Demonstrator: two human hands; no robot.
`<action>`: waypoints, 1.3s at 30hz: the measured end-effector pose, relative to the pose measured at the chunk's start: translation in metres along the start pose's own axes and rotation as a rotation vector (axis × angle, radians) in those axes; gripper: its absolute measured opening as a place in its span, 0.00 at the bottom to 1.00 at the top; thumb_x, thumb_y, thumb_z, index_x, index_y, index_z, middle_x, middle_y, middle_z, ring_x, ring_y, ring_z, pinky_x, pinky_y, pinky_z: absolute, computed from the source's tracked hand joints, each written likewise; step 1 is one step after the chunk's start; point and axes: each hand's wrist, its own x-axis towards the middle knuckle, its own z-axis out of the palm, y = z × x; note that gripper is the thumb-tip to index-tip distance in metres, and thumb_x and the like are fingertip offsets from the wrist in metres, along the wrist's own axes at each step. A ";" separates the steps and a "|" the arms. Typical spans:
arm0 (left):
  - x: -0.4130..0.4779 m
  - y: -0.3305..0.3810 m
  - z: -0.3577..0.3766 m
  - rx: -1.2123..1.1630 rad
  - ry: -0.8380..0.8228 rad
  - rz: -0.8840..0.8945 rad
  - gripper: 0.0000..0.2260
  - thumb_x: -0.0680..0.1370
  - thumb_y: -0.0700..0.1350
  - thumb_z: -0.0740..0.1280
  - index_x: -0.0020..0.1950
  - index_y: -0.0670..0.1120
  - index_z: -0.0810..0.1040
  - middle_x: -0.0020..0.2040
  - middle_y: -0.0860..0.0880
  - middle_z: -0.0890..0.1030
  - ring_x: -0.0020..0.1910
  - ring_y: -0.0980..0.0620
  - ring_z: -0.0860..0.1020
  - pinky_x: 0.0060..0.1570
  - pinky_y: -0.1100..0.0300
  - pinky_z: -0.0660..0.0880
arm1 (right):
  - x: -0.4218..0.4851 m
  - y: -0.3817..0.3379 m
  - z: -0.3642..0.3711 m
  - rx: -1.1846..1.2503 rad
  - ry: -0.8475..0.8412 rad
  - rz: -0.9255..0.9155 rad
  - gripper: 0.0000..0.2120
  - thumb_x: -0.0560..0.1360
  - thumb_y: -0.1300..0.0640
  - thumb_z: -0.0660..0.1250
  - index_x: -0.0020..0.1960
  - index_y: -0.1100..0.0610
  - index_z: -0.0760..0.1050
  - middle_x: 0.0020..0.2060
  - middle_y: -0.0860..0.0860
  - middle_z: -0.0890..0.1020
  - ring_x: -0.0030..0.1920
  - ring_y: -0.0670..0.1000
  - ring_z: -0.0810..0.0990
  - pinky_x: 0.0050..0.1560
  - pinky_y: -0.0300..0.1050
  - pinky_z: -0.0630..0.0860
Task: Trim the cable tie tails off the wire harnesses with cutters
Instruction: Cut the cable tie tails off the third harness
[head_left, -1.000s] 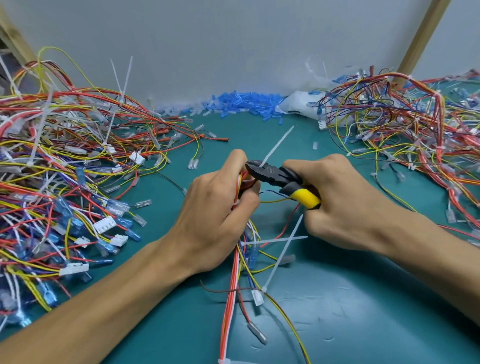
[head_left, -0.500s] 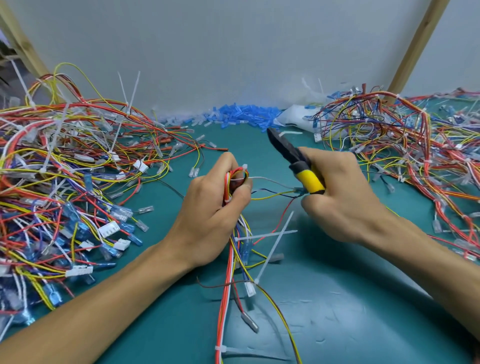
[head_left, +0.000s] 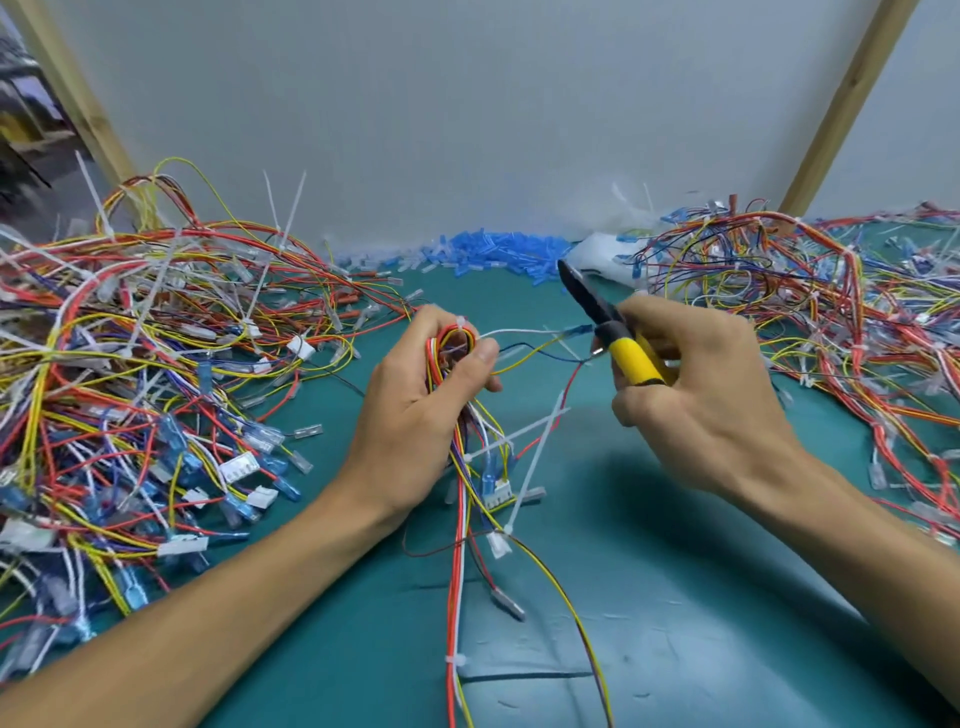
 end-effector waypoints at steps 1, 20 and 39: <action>0.000 0.000 0.001 -0.009 0.015 0.004 0.11 0.83 0.53 0.67 0.50 0.46 0.74 0.42 0.46 0.83 0.41 0.54 0.82 0.42 0.53 0.76 | -0.001 -0.002 -0.001 0.001 0.009 -0.005 0.09 0.62 0.62 0.69 0.42 0.56 0.77 0.33 0.60 0.77 0.36 0.63 0.74 0.35 0.57 0.75; -0.004 0.007 -0.003 0.056 -0.033 0.015 0.13 0.76 0.50 0.73 0.58 0.48 0.81 0.43 0.49 0.83 0.42 0.49 0.80 0.46 0.56 0.75 | 0.000 -0.015 0.008 0.987 -0.039 0.408 0.11 0.76 0.68 0.67 0.40 0.57 0.68 0.29 0.51 0.66 0.30 0.50 0.56 0.32 0.45 0.54; -0.002 0.006 -0.002 -0.157 -0.055 -0.011 0.05 0.78 0.42 0.72 0.48 0.45 0.88 0.46 0.49 0.89 0.45 0.54 0.83 0.51 0.58 0.77 | 0.006 -0.005 0.002 0.803 -0.052 0.391 0.14 0.65 0.69 0.69 0.50 0.64 0.78 0.40 0.55 0.84 0.29 0.51 0.70 0.29 0.44 0.67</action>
